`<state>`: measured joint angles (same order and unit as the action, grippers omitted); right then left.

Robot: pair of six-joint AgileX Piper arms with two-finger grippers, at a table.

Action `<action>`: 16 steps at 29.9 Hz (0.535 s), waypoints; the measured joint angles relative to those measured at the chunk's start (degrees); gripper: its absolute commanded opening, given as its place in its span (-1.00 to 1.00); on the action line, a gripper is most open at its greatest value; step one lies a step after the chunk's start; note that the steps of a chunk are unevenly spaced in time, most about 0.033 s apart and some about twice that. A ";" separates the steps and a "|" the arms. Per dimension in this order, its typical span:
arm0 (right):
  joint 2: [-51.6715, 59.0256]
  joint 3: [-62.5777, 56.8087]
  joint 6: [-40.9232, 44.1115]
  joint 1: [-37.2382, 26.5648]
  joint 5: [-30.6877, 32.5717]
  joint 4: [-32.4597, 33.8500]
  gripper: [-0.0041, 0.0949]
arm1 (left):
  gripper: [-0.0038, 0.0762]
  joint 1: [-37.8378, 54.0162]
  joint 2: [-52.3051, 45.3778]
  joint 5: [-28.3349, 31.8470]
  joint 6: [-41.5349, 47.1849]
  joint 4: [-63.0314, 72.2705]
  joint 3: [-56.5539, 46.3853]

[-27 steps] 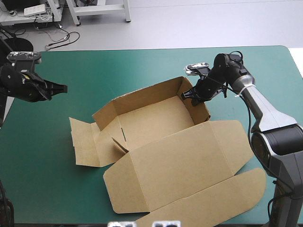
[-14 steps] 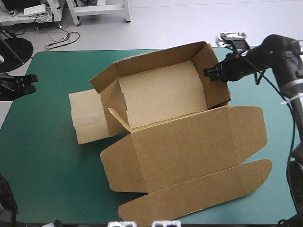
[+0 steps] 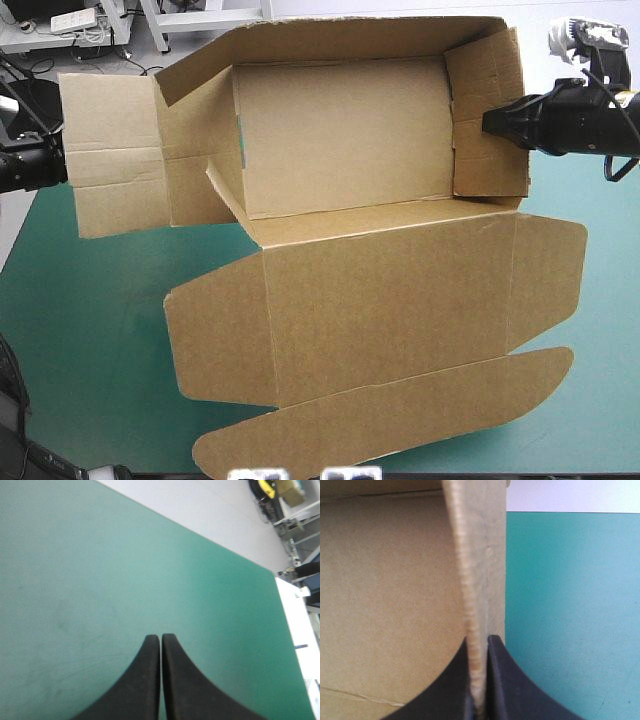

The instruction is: Fold the box

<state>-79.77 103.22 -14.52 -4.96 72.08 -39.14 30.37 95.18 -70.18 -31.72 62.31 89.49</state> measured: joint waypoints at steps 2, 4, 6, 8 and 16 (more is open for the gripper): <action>0.56 0.05 0.14 0.00 0.00 -0.73 -0.96 | -0.90 -1.82 -0.07 0.19 -0.23 3.47 0.00; 0.62 0.05 0.27 0.00 0.00 -1.45 -0.95 | -0.90 -4.28 -0.26 0.26 -0.29 6.25 0.00; 0.62 0.05 0.40 0.00 0.00 -1.59 -0.95 | -0.90 -7.51 -0.87 0.39 -0.41 8.10 0.00; 0.62 0.05 0.63 0.00 -0.11 -1.59 -0.95 | -0.90 -10.60 -1.95 0.39 -0.66 9.16 0.00; 0.50 0.05 0.81 -0.05 -2.41 -1.40 -0.95 | -0.90 -15.74 -7.83 -0.06 -0.92 10.51 0.00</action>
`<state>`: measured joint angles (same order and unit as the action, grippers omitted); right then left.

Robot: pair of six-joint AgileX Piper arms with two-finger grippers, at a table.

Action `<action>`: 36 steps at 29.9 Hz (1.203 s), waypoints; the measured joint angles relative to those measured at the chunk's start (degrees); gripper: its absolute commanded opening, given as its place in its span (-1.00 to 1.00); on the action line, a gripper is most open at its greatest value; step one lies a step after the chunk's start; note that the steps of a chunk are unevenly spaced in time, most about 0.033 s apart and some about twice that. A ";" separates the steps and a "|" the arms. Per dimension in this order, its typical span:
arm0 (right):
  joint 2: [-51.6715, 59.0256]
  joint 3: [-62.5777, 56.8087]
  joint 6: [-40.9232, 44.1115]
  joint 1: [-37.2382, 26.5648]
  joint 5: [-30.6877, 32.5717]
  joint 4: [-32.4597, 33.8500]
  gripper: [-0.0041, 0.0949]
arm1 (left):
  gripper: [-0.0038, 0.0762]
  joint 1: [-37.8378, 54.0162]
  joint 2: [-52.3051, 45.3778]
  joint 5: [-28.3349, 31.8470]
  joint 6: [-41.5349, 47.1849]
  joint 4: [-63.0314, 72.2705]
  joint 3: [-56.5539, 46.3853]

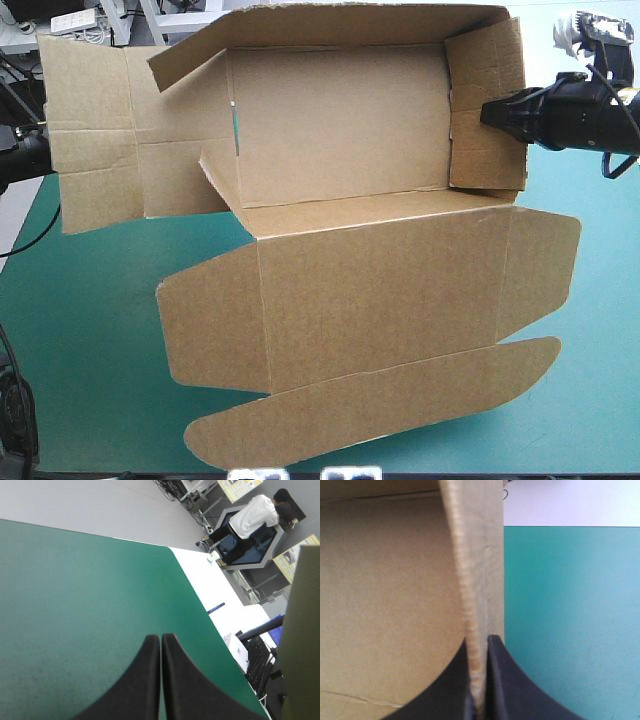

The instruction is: Fold the box

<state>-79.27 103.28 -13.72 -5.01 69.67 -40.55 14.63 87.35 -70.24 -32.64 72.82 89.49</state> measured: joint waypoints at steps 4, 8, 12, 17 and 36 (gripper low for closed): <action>-0.54 0.00 0.04 0.00 -1.21 0.18 -0.95 | -0.90 -0.20 -3.20 -0.19 -0.11 0.21 0.00; -1.20 0.00 0.04 0.00 -1.63 0.04 -0.95 | -0.90 -0.20 -5.34 -0.34 -0.11 0.28 0.00; -1.27 0.00 0.04 0.00 -2.31 -0.21 -0.95 | -0.90 -0.43 -6.18 -0.39 0.33 0.79 0.00; -1.32 0.00 -0.02 0.00 -2.59 0.06 -0.96 | -0.90 -3.18 -6.63 -0.33 0.48 2.31 0.00; -5.15 0.00 -0.08 0.00 -4.51 2.55 -0.95 | -0.90 -7.33 -7.02 -0.58 0.43 3.21 0.00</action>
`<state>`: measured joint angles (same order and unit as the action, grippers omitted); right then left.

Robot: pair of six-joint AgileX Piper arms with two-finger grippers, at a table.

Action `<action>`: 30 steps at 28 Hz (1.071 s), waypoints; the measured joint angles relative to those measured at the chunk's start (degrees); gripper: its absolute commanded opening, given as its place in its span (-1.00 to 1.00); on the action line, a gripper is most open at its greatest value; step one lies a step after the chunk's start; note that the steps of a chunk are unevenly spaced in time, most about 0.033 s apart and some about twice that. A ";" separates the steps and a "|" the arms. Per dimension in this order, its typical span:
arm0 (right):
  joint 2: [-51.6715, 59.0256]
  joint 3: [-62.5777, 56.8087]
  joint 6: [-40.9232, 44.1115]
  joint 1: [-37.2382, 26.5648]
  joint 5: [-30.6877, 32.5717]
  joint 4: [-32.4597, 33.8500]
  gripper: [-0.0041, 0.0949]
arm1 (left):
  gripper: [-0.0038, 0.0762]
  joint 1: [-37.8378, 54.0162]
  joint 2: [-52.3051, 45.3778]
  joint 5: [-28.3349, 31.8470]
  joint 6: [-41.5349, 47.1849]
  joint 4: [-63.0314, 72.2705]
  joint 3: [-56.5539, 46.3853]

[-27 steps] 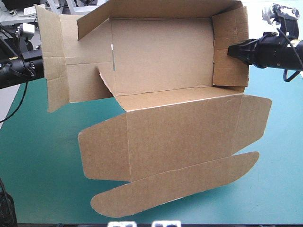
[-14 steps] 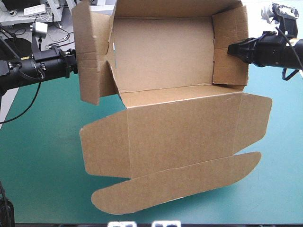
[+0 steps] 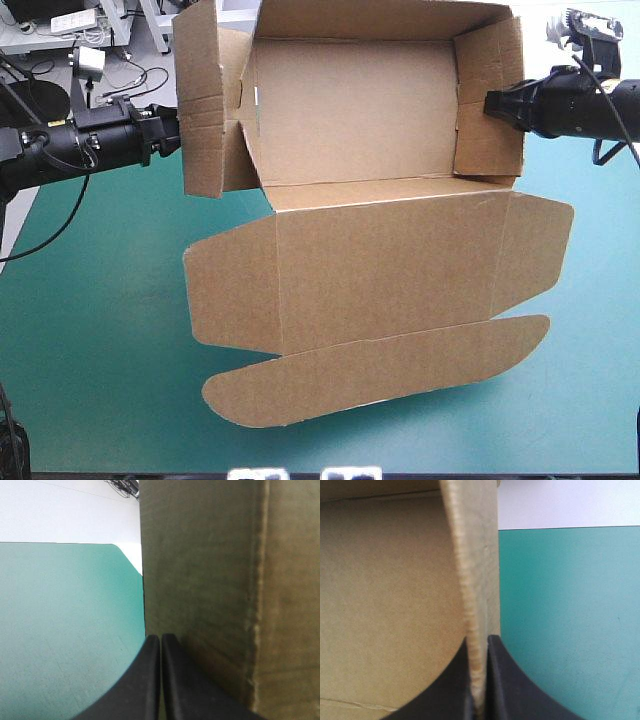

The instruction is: Fold the box

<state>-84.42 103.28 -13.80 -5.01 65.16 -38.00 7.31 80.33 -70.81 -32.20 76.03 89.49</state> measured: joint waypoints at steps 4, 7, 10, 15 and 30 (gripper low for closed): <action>-0.64 0.00 -0.17 0.00 -0.58 0.00 -0.95 | -0.90 0.00 0.00 0.00 0.00 0.23 0.00; -1.21 0.00 -0.40 0.00 -0.72 -0.19 -0.96 | -0.90 0.00 0.00 0.00 0.00 0.43 0.00; -1.69 0.00 -1.04 0.00 -0.77 -0.61 -0.95 | -0.90 0.00 0.00 0.00 0.00 0.80 0.00; -2.32 0.00 -2.51 0.00 -1.15 -2.36 -0.95 | -0.90 0.00 0.00 0.00 0.00 1.50 0.00; -3.71 0.00 -3.58 5.37 -3.05 -0.09 -0.95 | -0.90 -2.07 -0.22 -0.06 0.00 2.20 0.00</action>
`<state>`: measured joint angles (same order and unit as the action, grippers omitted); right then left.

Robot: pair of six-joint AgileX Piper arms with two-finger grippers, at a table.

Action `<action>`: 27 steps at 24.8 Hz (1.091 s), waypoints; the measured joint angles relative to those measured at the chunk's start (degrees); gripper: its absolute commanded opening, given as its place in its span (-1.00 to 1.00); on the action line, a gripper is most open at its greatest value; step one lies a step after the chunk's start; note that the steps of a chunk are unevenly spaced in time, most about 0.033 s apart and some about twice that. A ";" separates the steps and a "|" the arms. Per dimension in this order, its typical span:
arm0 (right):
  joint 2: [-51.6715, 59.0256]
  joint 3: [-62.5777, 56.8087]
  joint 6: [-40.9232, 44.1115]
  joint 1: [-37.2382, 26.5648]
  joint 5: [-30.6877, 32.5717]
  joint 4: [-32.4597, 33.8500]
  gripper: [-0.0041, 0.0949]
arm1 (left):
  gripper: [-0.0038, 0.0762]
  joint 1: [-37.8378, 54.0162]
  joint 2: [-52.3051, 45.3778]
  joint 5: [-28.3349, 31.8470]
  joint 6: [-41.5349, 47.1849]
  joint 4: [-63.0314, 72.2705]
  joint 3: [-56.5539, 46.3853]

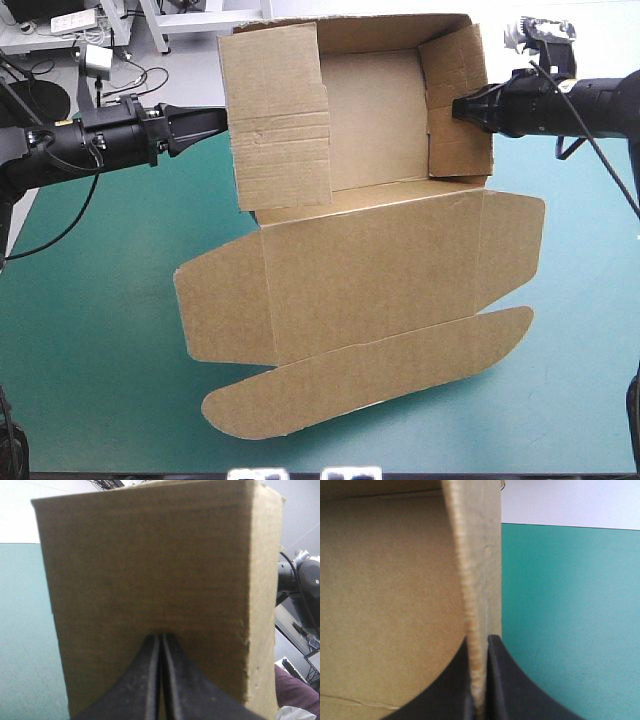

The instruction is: Fold the box

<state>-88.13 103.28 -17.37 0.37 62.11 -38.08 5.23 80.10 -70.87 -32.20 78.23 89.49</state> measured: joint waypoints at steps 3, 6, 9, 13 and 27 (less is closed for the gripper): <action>-0.89 0.00 0.13 0.48 -1.12 0.34 -0.95 | -0.90 0.00 -0.28 0.06 0.00 -0.16 0.00; -1.09 0.00 0.19 0.53 -1.90 0.34 -0.95 | -0.90 0.00 -0.34 0.06 0.05 -2.36 0.00; -1.09 0.00 0.44 0.53 -2.95 0.34 -0.95 | -0.90 0.00 -0.34 0.06 0.05 -3.36 0.00; -1.09 0.00 0.62 0.98 -3.78 0.42 -0.95 | -0.71 0.00 -0.34 0.06 0.05 -3.74 0.00; -3.56 0.00 2.75 2.26 -4.96 2.67 -0.95 | 0.13 0.00 -0.34 0.01 0.05 -3.36 0.00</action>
<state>-91.69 103.28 -14.63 2.62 57.15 -35.42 5.23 79.76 -70.86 -32.15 74.87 89.49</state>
